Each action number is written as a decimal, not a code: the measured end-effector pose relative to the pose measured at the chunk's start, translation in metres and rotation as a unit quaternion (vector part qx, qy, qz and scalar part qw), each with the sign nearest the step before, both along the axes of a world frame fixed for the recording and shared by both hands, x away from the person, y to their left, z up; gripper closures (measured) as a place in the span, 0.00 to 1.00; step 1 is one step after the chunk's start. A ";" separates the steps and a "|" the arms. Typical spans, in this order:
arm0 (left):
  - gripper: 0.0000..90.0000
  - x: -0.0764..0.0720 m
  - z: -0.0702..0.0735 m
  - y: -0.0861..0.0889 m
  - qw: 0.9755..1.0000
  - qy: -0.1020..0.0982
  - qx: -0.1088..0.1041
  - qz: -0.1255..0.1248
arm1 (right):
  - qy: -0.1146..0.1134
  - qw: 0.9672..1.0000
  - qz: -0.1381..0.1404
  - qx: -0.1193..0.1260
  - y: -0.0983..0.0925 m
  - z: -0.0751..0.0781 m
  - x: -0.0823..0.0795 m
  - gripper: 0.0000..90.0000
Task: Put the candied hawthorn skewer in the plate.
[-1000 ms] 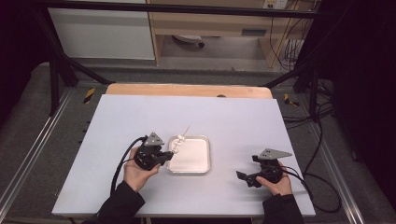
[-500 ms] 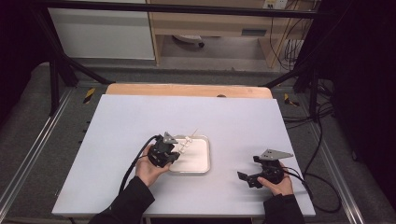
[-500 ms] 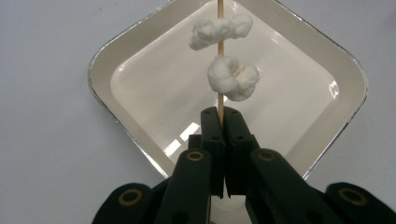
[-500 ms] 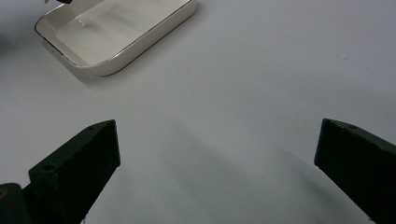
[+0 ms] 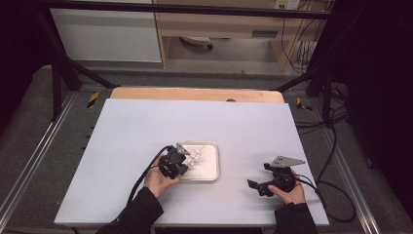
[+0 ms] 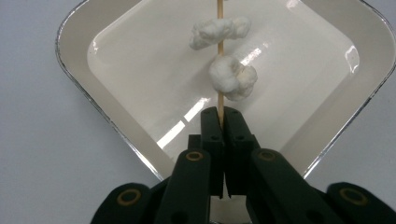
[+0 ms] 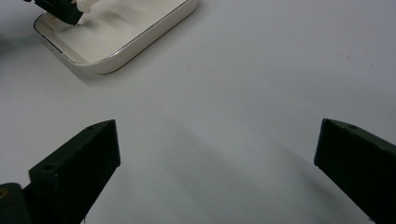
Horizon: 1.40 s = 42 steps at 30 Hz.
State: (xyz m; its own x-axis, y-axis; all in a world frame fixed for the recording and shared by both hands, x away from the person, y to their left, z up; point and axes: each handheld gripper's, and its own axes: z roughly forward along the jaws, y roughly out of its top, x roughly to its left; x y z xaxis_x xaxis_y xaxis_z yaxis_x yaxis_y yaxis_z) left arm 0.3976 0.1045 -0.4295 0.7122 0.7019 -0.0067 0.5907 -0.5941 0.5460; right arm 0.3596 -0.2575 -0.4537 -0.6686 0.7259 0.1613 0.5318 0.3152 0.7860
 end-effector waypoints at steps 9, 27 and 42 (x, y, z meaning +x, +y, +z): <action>0.93 0.000 0.000 0.001 1.000 0.000 -0.002 -0.006 | 0.003 1.000 -0.001 0.001 0.000 0.000 0.000 0.01; 0.39 -0.008 0.023 0.034 0.997 -0.049 -0.050 -0.028 | 0.001 1.000 -0.001 0.002 0.000 0.001 0.000 0.01; 0.15 -0.030 0.010 0.099 0.994 -0.065 -0.084 -0.001 | 0.001 1.000 -0.003 0.004 -0.001 0.001 -0.001 0.01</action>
